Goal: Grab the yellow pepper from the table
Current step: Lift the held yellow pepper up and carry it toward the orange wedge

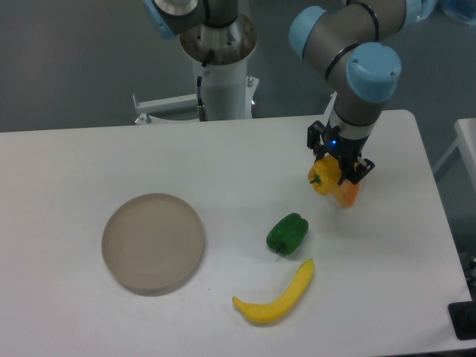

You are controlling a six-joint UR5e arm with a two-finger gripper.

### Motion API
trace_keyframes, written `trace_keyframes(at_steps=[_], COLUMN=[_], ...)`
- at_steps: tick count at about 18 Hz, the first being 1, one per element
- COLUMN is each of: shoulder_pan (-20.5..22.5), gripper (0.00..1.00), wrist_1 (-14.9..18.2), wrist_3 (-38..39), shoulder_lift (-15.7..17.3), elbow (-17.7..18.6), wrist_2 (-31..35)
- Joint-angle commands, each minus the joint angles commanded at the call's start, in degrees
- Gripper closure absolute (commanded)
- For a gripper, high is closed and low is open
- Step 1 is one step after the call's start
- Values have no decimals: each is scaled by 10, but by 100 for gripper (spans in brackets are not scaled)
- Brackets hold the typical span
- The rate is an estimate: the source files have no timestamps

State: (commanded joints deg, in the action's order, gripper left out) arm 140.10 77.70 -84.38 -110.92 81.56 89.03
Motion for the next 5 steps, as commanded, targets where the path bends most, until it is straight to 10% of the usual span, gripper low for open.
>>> trace_keyframes(at_steps=[5], shoulder_pan=[-1], gripper=[96], wrist_1=[-4], wrist_3=[-1], shoulder_lift=[0], elbow=[0], wrist_2=[1])
